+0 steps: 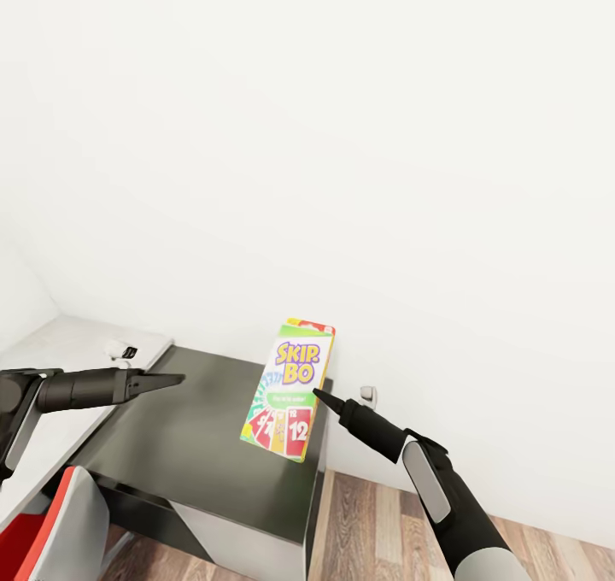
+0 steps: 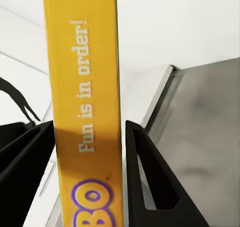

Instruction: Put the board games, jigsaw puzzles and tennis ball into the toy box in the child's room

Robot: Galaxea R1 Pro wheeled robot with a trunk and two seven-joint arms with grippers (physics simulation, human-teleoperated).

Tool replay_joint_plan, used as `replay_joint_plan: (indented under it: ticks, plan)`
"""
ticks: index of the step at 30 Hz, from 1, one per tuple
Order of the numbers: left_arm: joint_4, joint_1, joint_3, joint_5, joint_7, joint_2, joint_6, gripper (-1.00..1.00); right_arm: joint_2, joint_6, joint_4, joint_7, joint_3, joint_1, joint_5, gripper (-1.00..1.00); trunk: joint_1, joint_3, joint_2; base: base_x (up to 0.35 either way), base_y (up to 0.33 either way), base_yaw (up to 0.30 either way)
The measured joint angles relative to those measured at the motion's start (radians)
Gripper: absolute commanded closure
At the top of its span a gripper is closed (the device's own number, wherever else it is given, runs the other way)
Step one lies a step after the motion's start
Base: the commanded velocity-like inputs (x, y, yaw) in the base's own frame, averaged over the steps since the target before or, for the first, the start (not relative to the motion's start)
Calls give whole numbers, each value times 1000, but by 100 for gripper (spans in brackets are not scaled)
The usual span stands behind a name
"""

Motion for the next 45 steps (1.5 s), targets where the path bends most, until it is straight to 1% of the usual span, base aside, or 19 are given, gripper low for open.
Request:
replay_joint_plan:
  ticks: [15, 24, 35, 45]
  plan:
    - [0, 0, 0, -1, 0, 0, 0, -100, 0, -4, -1, -3, 4, 0, 0, 100, 0, 25, 0, 0, 0, 92]
    - [0, 0, 0, -1, 0, 0, 0, -100, 2, -5, -1, -11, 5, 0, 1, 100, 0, 39, 0, -72, 59, 151]
    - [0, -1, 0, -1, 0, 1, 0, -100, 2, -5, 0, -13, 5, 0, 2, 100, 0, 56, 0, -9, 8, 159]
    - [0, 0, 2, -2, 0, 2, 0, -100, 2, -5, 0, -13, 6, 0, 2, 100, 0, 59, 0, -50, 45, 29]
